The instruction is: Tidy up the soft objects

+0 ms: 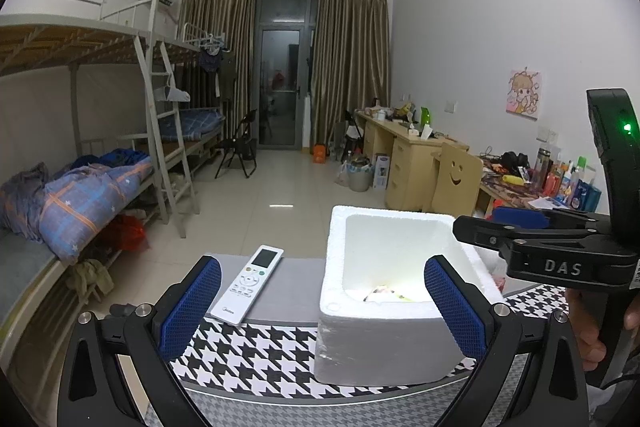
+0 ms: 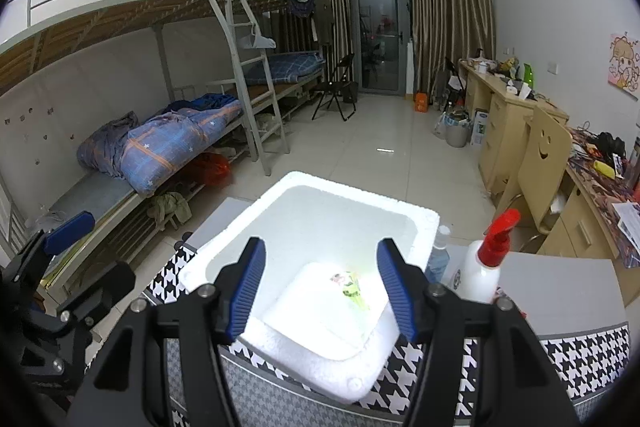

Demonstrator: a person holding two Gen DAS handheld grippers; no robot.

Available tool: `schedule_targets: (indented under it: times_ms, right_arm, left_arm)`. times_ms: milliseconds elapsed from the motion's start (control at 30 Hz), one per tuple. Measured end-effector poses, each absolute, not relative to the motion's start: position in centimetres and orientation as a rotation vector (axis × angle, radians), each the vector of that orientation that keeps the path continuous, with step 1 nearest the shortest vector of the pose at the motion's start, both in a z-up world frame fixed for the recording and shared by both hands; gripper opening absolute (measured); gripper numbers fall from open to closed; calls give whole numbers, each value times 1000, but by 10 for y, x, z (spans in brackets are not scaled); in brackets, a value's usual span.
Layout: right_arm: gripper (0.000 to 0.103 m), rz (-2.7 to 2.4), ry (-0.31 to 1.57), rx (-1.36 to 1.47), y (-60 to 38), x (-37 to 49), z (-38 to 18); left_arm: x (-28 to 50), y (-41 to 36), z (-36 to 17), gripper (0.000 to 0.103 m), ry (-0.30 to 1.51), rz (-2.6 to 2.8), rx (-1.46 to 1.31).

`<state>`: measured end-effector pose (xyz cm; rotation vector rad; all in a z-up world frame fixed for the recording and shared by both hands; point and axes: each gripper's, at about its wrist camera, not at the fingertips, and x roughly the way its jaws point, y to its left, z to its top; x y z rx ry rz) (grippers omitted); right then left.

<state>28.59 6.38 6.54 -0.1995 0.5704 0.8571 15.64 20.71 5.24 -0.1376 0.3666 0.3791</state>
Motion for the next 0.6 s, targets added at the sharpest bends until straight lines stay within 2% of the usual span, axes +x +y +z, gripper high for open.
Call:
schedule_targets:
  times_ms: [33, 233, 600]
  right_arm:
    - [74, 856, 565, -193, 60, 284, 68]
    - [89, 841, 538, -145, 41, 276, 80]
    - [90, 840, 477, -145, 10, 249, 89]
  left_arm:
    - [155, 205, 54, 102, 364, 381, -135]
    - [144, 191, 60, 102, 356, 378, -120]
    - [126, 162, 69, 102, 336, 345, -94]
